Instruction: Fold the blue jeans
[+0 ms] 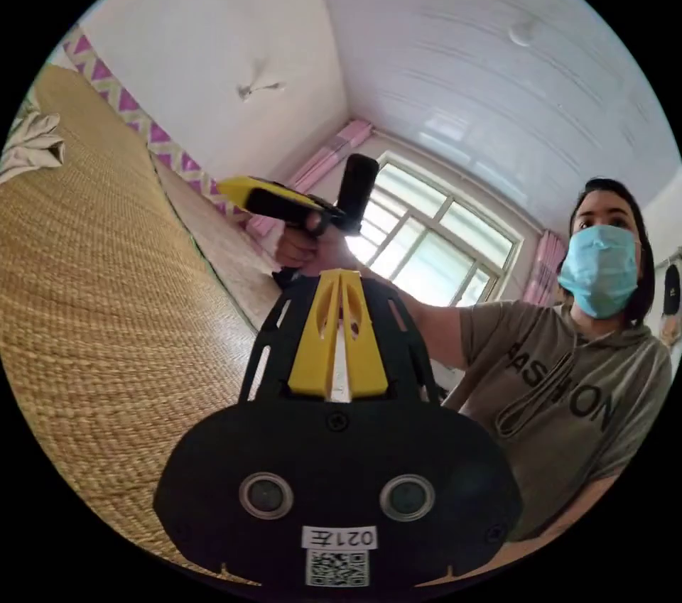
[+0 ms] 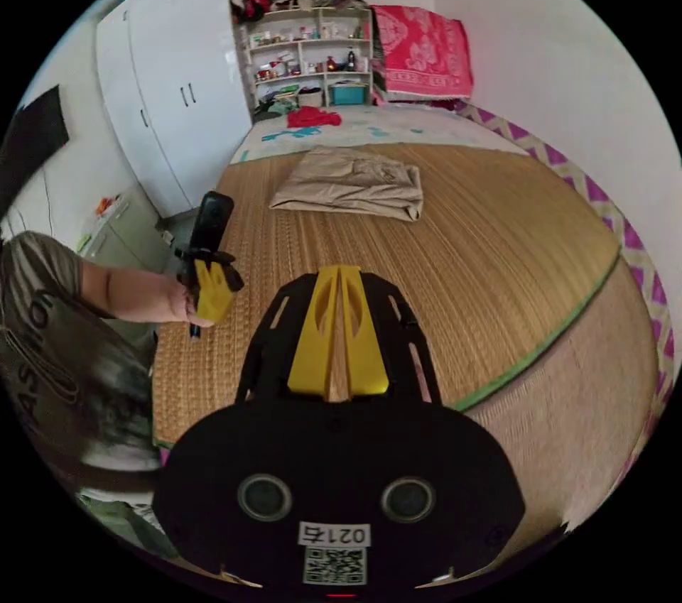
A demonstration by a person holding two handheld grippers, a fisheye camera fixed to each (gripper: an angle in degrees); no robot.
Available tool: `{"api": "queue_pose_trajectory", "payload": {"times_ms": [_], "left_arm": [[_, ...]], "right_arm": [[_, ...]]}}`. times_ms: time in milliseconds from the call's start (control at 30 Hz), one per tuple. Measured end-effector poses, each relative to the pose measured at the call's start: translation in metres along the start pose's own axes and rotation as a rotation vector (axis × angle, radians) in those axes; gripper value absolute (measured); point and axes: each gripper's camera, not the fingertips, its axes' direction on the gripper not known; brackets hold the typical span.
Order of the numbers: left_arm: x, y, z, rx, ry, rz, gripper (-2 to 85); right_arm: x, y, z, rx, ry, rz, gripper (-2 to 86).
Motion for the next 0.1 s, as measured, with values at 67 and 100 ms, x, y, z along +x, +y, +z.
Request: {"api": "queue_pose_trajectory", "payload": {"times_ms": [67, 100], "left_arm": [[0.013, 0.001, -0.007, 0.003, 0.158, 0.108, -0.9], [0.018, 0.005, -0.008, -0.021, 0.152, 0.138, -0.9]], "right_arm": [[-0.029, -0.061, 0.036, 0.034, 0.028, -0.132, 0.6], [-0.047, -0.1, 0.061, 0.038, 0.054, -0.207, 2.8]]}}
